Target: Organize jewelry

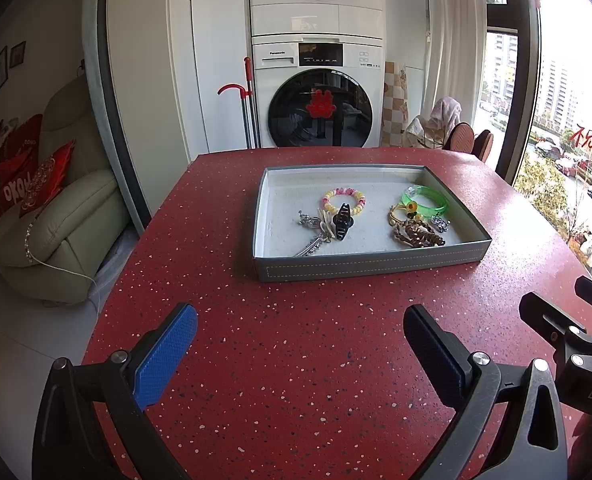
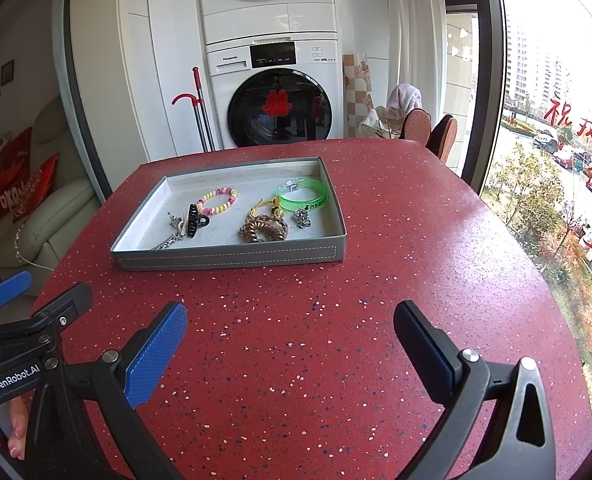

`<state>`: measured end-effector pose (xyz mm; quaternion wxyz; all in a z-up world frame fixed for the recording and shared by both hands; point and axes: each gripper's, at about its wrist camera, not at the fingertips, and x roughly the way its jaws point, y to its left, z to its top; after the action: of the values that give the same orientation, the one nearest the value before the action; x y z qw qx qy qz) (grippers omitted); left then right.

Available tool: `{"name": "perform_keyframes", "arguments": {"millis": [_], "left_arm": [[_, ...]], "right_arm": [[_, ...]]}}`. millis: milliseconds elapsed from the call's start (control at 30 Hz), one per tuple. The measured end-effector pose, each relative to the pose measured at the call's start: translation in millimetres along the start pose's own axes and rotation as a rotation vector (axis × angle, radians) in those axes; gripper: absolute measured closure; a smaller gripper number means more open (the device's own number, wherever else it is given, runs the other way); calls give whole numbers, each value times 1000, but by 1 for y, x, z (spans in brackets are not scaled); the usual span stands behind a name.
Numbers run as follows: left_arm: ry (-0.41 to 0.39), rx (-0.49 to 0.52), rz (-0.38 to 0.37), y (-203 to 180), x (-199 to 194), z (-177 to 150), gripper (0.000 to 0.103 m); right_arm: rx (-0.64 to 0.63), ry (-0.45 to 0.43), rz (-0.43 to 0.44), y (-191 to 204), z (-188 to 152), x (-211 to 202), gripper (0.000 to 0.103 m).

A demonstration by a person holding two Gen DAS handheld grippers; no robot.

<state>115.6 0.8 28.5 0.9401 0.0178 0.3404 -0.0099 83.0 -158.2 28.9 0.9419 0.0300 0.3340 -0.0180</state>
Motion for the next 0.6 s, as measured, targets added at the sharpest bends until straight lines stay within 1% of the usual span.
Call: {"name": "perform_keyframes", "arguments": {"millis": [600], "left_arm": [[8, -5, 2, 0, 2, -5, 0]], "right_arm": [[-1, 5, 3, 2, -3, 0, 0]]}}
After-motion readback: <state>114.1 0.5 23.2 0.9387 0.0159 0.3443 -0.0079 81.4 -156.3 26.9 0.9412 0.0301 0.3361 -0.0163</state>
